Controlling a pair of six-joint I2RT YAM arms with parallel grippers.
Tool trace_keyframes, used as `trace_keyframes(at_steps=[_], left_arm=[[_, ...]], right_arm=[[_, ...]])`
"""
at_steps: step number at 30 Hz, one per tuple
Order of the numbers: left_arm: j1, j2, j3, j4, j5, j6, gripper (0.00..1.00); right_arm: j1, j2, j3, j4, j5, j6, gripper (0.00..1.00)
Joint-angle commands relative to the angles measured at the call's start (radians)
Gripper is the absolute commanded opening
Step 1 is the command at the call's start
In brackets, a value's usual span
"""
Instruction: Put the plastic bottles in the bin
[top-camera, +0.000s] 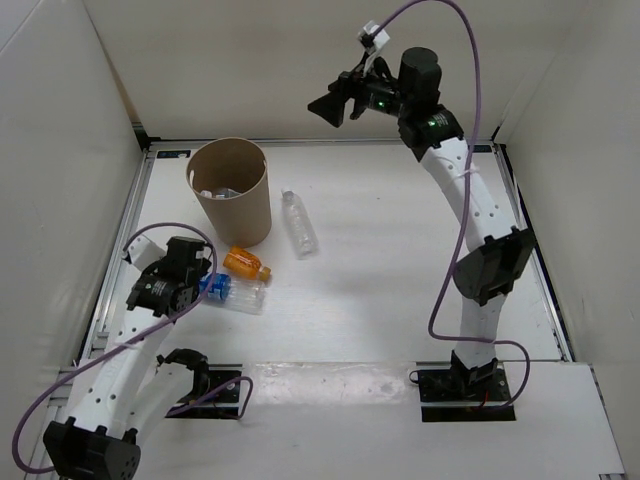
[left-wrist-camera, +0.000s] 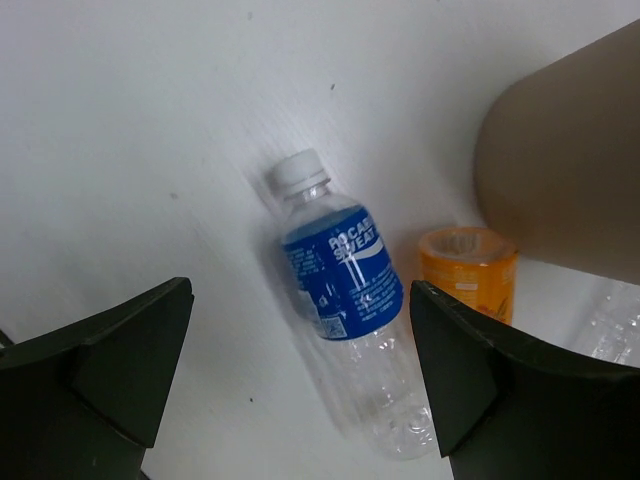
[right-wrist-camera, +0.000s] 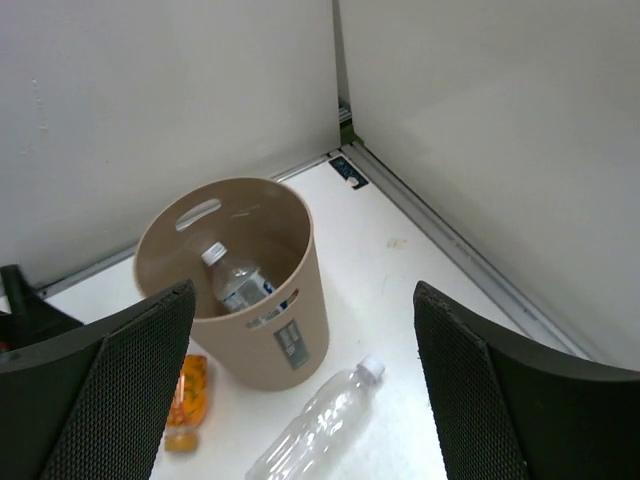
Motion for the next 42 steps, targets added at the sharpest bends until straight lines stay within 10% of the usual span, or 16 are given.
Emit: trace_keyframes(at_steps=[1,21,30,35,42], left_arm=[[0.021,0.022,-0.046,-0.032,0.11,-0.192,1.0],[0.041,0.353,-0.218,0.433,0.329,-0.324,1.0],[0.039,0.4,-0.143,0.338,0.351,-0.288,0.66],[0.036,0.312,0.007,0.135,0.184,-0.254,0.38],[0.005,0.174,0.329,0.004,-0.148,0.042,0.4]], right_arm=[[-0.016,-0.064,-0.059,-0.063,-0.056,0.036,0.9],[-0.315,-0.148,-0.15,-0.158,-0.228,0.111,0.9],[-0.353,-0.15,-0.177,-0.173,-0.266,0.125,0.9],[-0.343,-0.15,-0.199,-0.149,-0.265,0.163,0.9],[-0.352,-0.144,-0.228,-0.121,-0.274,0.18,0.9]])
